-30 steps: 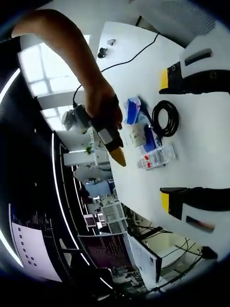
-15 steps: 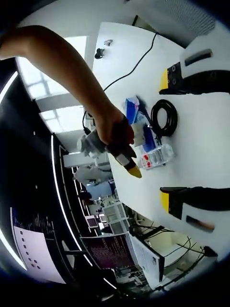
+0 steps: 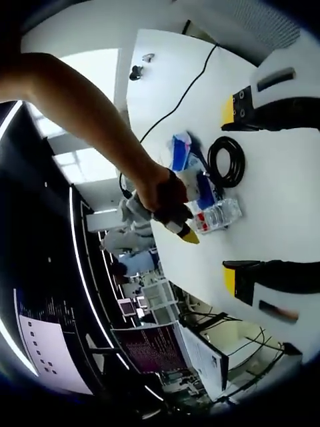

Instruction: Arrange the tabletop items into an orderly group along one side of the table until the central work area is clear of visible clutter.

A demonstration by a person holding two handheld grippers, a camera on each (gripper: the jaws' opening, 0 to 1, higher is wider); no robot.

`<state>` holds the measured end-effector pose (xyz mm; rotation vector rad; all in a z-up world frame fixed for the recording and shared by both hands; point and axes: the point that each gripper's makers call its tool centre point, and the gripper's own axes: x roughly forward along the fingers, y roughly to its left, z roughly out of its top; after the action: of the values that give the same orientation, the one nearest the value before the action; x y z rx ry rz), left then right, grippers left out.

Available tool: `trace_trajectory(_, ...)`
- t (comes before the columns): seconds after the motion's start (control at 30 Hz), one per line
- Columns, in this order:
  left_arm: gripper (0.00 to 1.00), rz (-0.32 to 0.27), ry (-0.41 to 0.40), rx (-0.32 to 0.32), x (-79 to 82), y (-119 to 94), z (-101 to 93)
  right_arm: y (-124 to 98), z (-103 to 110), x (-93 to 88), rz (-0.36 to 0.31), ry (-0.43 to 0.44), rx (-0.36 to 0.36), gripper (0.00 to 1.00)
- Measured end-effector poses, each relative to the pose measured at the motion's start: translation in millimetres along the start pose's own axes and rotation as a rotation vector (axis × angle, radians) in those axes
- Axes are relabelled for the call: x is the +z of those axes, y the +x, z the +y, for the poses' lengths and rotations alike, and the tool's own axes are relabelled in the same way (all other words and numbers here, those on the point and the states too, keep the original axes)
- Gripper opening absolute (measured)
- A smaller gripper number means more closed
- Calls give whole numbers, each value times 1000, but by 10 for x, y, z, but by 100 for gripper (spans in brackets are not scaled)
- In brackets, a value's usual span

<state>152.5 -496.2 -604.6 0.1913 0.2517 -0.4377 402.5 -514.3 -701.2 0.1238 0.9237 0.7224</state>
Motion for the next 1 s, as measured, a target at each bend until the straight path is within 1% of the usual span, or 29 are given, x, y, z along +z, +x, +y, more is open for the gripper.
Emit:
trace_trajectory(0.07, 78, 3, -6, 0, -6, 2, 2, 23, -11, 33, 3, 1, -1, 54)
trace_trajectory(0.17, 78, 0, -5, 2, 6, 0, 3, 63, -35, 51, 25, 8, -12, 54)
trace_trajectory(0.37, 78, 5, -6, 0, 2, 2, -2, 88, -33, 20, 55, 9, -28, 54)
trace_trajectory(0.43, 78, 7, -9, 0, -4, 3, -1, 104, -58, -1, 75, 14, -36, 52)
trace_trajectory(0.5, 78, 8, -9, 0, -4, 4, 1, 116, -62, -7, 82, 18, -36, 51)
trace_trajectory(0.57, 78, 6, -7, 3, 2, 2, 7, 125, -42, -44, 103, 34, -29, 48)
trace_trajectory(0.73, 78, 0, -12, 13, 17, -5, 32, 140, -43, -85, 122, 37, -38, 47)
trace_trajectory(0.83, 78, -1, -13, 14, 19, -6, 37, 138, -78, -86, 132, 42, -52, 42)
trace_trajectory(0.87, 78, -1, -12, 14, 20, -6, 37, 141, -76, -84, 134, 54, -47, 42)
trace_trajectory(1.0, 78, -1, -11, 12, 20, -5, 38, 141, -72, -88, 143, 61, -48, 41)
